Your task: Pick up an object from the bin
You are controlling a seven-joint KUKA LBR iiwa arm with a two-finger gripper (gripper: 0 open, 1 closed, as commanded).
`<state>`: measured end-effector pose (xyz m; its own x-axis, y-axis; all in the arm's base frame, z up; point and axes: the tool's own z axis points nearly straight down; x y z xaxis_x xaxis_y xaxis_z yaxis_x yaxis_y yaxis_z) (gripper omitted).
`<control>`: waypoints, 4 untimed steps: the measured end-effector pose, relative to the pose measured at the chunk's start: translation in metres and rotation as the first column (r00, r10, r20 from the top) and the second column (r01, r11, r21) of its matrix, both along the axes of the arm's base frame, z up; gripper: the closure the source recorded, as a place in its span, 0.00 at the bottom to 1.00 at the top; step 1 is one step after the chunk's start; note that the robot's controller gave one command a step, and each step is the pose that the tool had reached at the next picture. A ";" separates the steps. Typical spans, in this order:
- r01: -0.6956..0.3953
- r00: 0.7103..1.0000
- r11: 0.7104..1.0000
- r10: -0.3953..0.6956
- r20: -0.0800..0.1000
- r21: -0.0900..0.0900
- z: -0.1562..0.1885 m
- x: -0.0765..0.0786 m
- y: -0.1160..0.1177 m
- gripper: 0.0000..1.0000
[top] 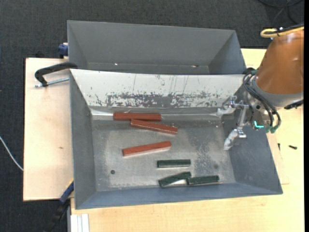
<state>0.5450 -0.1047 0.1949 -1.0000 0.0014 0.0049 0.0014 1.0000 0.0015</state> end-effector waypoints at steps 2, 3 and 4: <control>-0.042 0.999 0.999 0.042 0.015 -0.004 -0.037 -0.001 0.023 0.00; -0.184 0.983 0.983 0.184 0.007 -0.001 -0.085 0.004 0.067 0.00; -0.120 0.993 0.993 0.120 0.005 0.003 -0.107 -0.011 0.081 0.00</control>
Offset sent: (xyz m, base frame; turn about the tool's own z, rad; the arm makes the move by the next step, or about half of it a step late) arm -0.0106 0.0654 -0.1124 -0.1144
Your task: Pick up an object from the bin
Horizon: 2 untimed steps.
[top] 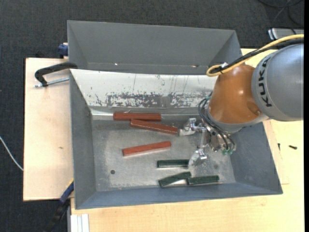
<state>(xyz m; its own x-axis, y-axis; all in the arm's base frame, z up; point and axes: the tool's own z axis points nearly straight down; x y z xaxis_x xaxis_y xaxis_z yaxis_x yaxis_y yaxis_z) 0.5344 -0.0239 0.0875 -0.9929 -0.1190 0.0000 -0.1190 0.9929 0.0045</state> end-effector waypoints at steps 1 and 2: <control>-0.309 0.951 0.951 0.309 0.007 -0.016 -0.010 -0.001 0.042 1.00; -0.307 0.952 0.952 0.307 0.007 -0.015 -0.010 -0.001 0.043 0.00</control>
Offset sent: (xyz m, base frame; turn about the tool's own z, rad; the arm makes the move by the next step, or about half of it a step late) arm 0.0000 0.0000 0.0000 0.0000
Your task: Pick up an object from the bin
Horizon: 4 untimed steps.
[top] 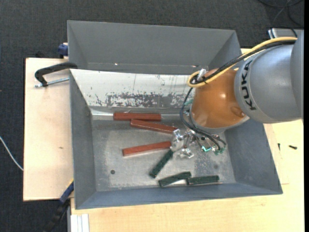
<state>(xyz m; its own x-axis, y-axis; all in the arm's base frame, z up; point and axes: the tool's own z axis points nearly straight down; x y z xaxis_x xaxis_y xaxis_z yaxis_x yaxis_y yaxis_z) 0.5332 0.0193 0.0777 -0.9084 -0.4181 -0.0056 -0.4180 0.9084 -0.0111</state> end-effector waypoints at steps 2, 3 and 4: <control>-0.205 0.979 0.979 0.205 -0.001 -0.002 0.000 0.023 0.061 1.00; -0.207 0.978 0.978 0.207 0.007 0.010 -0.003 0.022 0.067 0.00; -0.208 0.978 0.978 0.208 0.007 0.010 -0.003 0.022 0.067 0.00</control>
Offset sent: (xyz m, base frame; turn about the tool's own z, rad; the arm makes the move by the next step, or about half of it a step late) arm 0.0175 0.0651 -0.0077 -0.2104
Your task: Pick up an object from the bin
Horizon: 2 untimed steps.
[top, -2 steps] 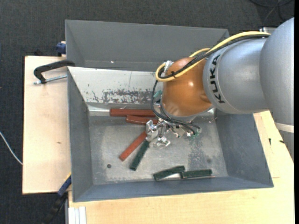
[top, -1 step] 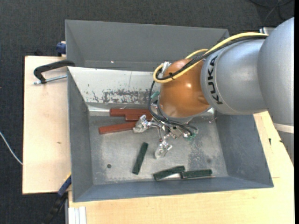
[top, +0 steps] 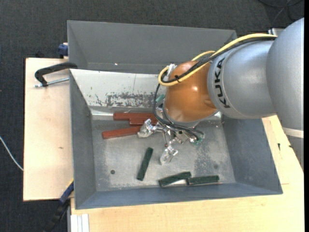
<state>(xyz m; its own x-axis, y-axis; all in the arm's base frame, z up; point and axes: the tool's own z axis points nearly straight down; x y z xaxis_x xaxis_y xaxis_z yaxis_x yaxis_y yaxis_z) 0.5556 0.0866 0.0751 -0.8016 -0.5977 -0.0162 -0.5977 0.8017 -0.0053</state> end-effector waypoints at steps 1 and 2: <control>-0.409 0.913 0.913 0.408 -0.020 -0.014 0.002 -0.015 0.024 1.00; -0.408 0.913 0.913 0.408 -0.019 -0.014 0.002 -0.015 0.024 1.00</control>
Offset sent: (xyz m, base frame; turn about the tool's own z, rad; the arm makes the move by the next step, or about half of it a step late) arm 0.0000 0.0000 0.0000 0.0000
